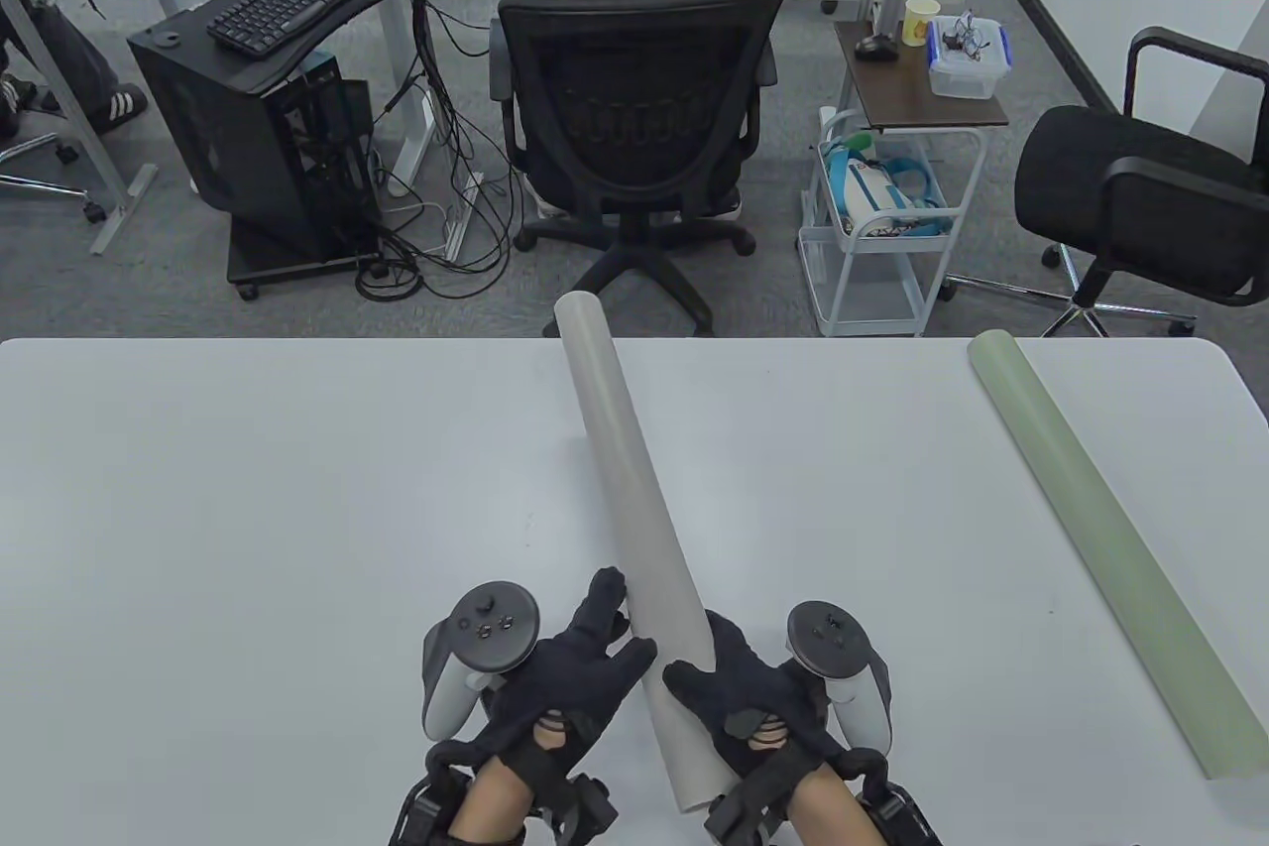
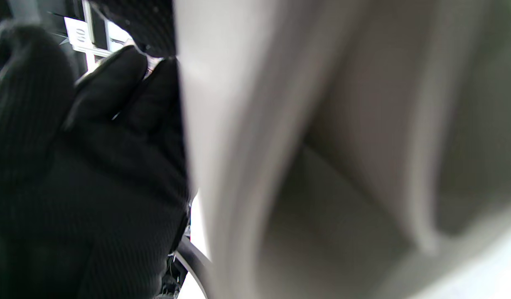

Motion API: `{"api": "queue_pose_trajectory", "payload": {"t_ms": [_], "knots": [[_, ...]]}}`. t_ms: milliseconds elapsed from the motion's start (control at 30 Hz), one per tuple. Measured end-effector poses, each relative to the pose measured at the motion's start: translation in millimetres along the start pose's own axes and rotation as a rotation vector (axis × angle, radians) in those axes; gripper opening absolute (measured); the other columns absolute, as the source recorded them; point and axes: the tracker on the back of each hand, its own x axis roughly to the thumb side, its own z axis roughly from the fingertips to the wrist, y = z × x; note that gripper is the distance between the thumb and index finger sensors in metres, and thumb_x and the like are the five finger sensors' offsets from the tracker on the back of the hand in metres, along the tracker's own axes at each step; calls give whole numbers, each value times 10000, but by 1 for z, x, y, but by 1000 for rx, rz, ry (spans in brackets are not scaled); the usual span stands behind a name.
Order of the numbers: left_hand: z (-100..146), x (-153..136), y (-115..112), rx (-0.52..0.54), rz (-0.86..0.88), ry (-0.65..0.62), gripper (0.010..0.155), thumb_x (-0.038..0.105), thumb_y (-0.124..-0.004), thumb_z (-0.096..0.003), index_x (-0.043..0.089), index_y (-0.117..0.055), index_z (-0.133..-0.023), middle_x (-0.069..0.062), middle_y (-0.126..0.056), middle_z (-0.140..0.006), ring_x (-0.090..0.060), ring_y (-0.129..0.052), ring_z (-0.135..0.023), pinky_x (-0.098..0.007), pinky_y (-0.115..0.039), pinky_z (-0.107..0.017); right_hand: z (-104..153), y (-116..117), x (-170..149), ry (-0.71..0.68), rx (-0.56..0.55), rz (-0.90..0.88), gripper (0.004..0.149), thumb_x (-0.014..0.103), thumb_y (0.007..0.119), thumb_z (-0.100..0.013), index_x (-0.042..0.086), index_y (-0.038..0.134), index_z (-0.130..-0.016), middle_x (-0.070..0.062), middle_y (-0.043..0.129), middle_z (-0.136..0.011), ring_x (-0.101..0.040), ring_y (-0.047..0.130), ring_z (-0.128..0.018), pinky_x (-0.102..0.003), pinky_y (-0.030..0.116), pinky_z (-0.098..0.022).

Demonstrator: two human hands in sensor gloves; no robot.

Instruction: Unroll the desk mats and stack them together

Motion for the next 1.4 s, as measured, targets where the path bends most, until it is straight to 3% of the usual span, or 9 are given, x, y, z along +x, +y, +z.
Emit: {"api": "queue_pose_trajectory", "payload": {"t_ms": [133,333,433,567,700,867,1167,1300,1400], "knots": [[-27,-4,0,19,94,48,914,644,-654,-448,145,-121,-999,-173,-333,-1149,-405,-593,-995,-558,-587,-711,13,1,13,-85,-125,225,756,345,708,-547,84,194,-1037,-197,538,-985,-397,784,-744,-500,748,-581],[-59,-25,-16,-88,499,-58,1190,737,-830,-355,159,10,-968,-49,-487,-1117,-321,-716,-977,-537,-659,-707,32,17,31,-179,-218,635,835,410,740,-513,118,176,-1055,-245,418,-1025,-478,676,-830,-566,665,-638],[-66,-44,-22,-153,832,-142,1093,597,-904,-440,232,-47,-1011,-28,-548,-1087,-361,-752,-965,-581,-658,-707,27,18,24,-157,-104,514,826,467,689,-535,173,127,-1064,-264,132,-1075,-560,362,-973,-623,488,-702],[-61,-55,-14,-153,878,-148,989,514,-907,-448,239,-155,-1028,-36,-632,-1039,-370,-828,-917,-576,-713,-677,15,-7,12,-143,3,242,696,551,625,-524,302,291,-1081,-212,2,-1090,-594,148,-971,-670,357,-704],[-63,-50,-19,-217,868,-201,935,456,-894,-465,235,-181,-1029,-42,-648,-1034,-314,-909,-859,-533,-784,-643,4,-20,-8,-69,45,-69,876,508,647,-538,176,-5,-1019,-235,168,-1117,-591,474,-970,-649,564,-672],[-61,-38,-21,-232,670,-160,931,429,-879,-478,222,-155,-1024,-53,-618,-1039,-256,-939,-784,-500,-815,-609,-1,-36,-22,6,98,-277,848,492,651,-553,30,131,-1039,-272,441,-1040,-434,733,-815,-518,693,-619],[-55,-35,-28,-200,579,-99,961,436,-872,-477,196,-111,-1012,-74,-582,-1042,-257,-916,-783,-519,-788,-605,-15,-54,-6,-86,91,-499,593,589,648,-558,230,478,-998,-27,687,-922,-287,851,-716,-432,774,-560],[-51,-34,-26,-120,502,-85,984,442,-875,-472,189,-87,-1004,-83,-561,-1045,-274,-893,-797,-528,-769,-613,-29,-53,10,-68,-101,-270,529,448,661,-563,233,508,-1021,-65,702,-963,-317,893,-695,-413,825,-508],[-47,-34,-23,-59,445,-79,995,448,-869,-462,182,-75,-998,-86,-545,-1051,-308,-889,-783,-536,-755,-618,-38,-46,18,-82,-305,56,453,360,645,-534,224,594,-963,-34,830,-818,-201,986,-497,-324,891,-366]]}}
